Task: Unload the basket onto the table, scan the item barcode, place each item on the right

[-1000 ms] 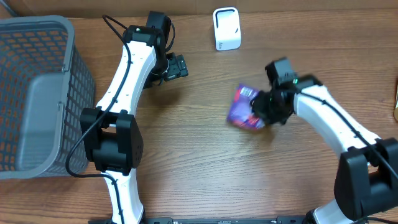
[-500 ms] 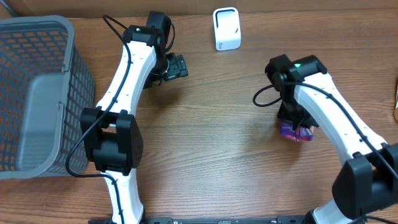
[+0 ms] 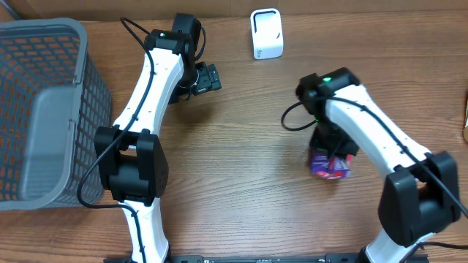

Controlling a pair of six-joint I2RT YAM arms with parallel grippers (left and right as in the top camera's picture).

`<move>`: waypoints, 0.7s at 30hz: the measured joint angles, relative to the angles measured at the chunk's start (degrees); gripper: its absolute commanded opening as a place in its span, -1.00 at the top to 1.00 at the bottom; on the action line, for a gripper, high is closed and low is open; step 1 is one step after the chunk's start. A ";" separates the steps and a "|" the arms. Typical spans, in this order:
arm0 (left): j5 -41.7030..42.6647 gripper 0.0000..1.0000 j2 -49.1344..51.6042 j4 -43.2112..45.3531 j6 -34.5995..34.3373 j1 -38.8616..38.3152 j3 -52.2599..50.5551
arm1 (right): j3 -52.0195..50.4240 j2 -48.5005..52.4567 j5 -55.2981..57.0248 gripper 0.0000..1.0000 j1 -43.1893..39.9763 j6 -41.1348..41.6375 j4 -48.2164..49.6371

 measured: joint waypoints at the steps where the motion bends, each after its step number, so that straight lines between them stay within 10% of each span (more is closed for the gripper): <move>1: 0.00 -1.00 0.00 0.02 0.00 0.00 0.00 | 0.00 0.55 -0.63 0.60 1.07 0.00 0.79; 9: 0.00 -0.99 0.00 0.02 0.00 0.00 0.00 | 0.00 2.38 -4.98 0.46 9.40 0.13 5.40; 21: 0.00 -1.00 0.00 0.00 0.00 0.00 0.00 | 0.72 2.38 -8.76 0.89 12.90 0.11 7.69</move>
